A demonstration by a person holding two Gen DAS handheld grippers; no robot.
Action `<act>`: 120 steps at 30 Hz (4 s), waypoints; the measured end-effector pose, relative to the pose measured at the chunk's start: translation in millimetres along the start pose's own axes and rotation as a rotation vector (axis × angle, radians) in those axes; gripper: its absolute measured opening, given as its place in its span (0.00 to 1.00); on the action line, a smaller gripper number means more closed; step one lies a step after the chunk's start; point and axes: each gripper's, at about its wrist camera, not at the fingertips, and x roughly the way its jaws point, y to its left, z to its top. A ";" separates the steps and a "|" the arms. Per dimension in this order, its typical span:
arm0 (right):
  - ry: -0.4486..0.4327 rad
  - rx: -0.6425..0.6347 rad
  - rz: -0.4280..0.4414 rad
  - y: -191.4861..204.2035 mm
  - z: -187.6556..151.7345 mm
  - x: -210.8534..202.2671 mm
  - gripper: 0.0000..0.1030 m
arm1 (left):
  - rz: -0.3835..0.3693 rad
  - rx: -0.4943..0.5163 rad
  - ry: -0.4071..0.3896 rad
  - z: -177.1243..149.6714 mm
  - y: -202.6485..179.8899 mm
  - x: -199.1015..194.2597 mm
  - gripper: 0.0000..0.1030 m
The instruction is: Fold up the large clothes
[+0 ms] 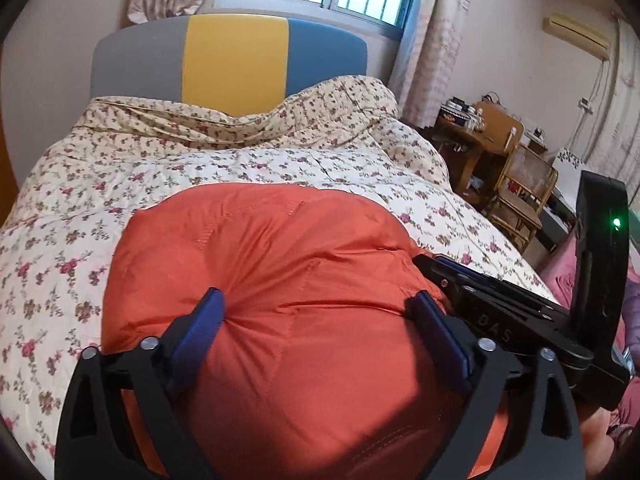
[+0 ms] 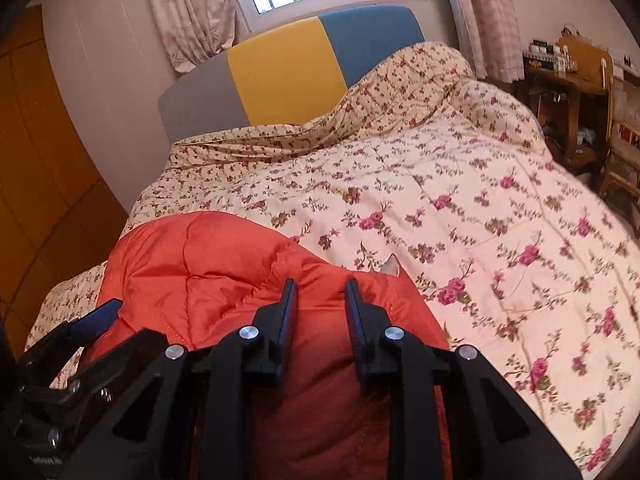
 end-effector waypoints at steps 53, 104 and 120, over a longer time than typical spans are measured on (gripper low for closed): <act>0.070 0.001 -0.021 -0.2 -10.4 47.0 0.40 | 0.294 -0.223 0.045 9.1 75.9 61.1 0.97; 0.047 0.195 0.081 -33.1 -61.2 -61.0 0.88 | -0.013 -0.330 0.030 -80.4 97.2 -60.7 0.97; 0.337 0.393 0.336 -69.8 -76.1 -23.5 0.97 | -0.287 -0.403 0.234 -95.4 96.6 -38.2 0.97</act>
